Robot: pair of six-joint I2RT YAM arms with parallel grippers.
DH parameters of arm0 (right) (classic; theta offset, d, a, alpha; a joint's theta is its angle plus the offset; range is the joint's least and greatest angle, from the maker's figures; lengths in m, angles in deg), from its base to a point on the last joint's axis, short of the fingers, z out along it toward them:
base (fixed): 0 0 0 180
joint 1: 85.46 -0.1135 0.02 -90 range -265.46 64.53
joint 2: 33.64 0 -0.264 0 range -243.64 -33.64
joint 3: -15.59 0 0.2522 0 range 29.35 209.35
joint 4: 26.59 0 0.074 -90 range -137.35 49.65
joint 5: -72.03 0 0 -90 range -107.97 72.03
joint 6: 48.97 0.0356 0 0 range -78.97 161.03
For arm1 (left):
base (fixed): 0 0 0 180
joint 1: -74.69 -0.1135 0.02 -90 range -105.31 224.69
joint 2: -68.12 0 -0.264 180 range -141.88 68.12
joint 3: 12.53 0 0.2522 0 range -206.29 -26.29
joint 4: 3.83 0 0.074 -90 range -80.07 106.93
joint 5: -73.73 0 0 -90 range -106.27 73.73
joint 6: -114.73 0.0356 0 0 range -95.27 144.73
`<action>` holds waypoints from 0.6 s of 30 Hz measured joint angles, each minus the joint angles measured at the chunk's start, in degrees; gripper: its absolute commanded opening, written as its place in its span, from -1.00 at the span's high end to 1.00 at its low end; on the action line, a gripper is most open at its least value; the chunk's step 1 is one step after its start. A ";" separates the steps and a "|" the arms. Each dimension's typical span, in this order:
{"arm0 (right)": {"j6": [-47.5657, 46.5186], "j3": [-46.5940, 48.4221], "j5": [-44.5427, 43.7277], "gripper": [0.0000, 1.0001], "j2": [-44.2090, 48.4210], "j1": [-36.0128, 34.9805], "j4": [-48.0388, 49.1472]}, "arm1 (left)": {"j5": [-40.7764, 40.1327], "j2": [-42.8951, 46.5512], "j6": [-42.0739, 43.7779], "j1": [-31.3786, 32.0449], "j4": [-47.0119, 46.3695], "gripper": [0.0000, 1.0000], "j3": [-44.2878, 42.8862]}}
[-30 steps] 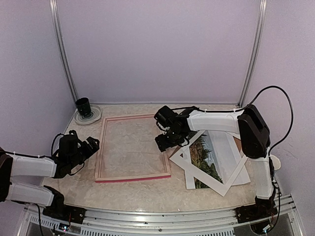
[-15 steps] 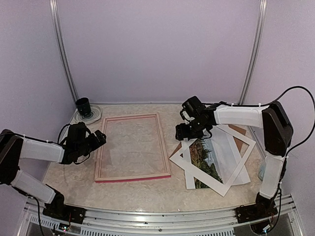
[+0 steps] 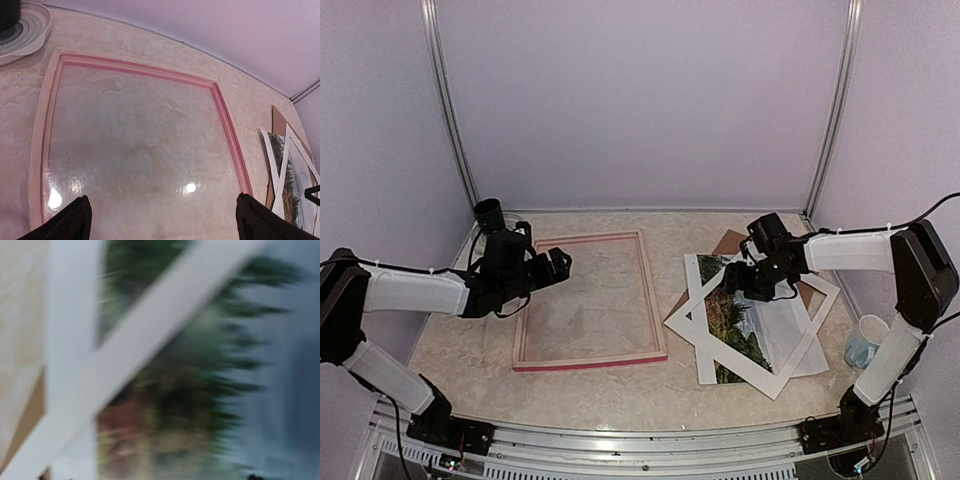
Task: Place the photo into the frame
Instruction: Pick up the mat board from the photo.
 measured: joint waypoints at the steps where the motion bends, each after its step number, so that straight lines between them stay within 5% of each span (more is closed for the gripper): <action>1: 0.48 -1.25 0.42 -0.49 0.83 1.11 0.57 | -0.11 -0.42 0.59 0.92 -0.04 -0.98 -1.07; 18: 6.27 -12.76 -5.62 -0.66 12.81 15.06 2.27 | 7.50 -12.90 7.98 16.24 -4.00 -0.98 -15.50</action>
